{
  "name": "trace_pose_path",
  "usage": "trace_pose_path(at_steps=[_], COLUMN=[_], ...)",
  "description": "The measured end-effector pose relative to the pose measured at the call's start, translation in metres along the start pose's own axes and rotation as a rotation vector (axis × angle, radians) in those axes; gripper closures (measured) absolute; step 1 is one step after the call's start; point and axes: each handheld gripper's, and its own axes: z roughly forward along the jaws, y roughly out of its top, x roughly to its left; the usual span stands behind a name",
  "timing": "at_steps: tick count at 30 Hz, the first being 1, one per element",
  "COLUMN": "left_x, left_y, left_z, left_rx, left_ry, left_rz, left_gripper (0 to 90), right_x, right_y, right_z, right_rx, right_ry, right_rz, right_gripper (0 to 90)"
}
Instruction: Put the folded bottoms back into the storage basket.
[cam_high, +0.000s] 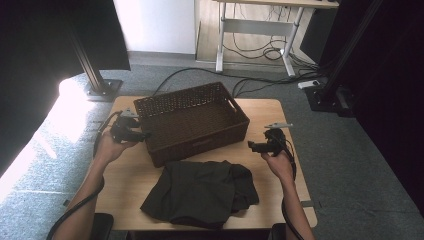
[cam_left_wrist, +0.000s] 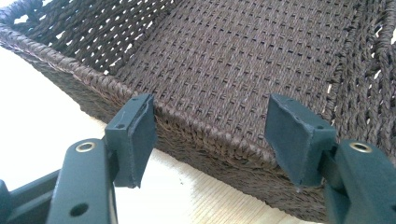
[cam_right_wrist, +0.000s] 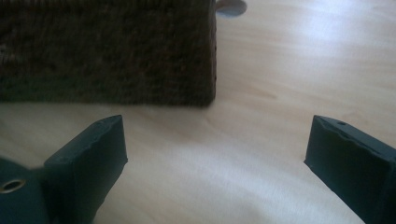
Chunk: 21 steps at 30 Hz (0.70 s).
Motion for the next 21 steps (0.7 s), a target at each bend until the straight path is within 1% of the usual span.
trace_pose_path(at_steps=[4,9,14,18,21], left_x=[0.001,0.001,0.001,0.002,0.002], left_y=[0.001,0.001,0.001,0.001,0.0], left_z=[0.001,0.001,0.001,0.001,0.001], left_rx=[-0.001,0.001,0.002,0.0,-0.004], left_ry=[-0.009,-0.01,-0.01,-0.011,-0.013], left_rz=[0.01,0.011,0.009,0.007,0.003], left_gripper=[33.7,33.7,33.7,33.8,33.7], right_x=[0.0,0.0,0.004,0.008,0.008], right_y=[0.016,0.036,0.057,0.068,0.072], right_z=[0.004,0.009,0.017,0.027,0.036], right_rx=[0.0,-0.027,-0.048,-0.039,-0.023], right_ry=[-0.009,-0.008,-0.021,-0.057,-0.093], right_rz=[-0.008,0.011,0.021,0.003,-0.008], right_gripper=[4.8,4.8,4.7,4.7,4.7])
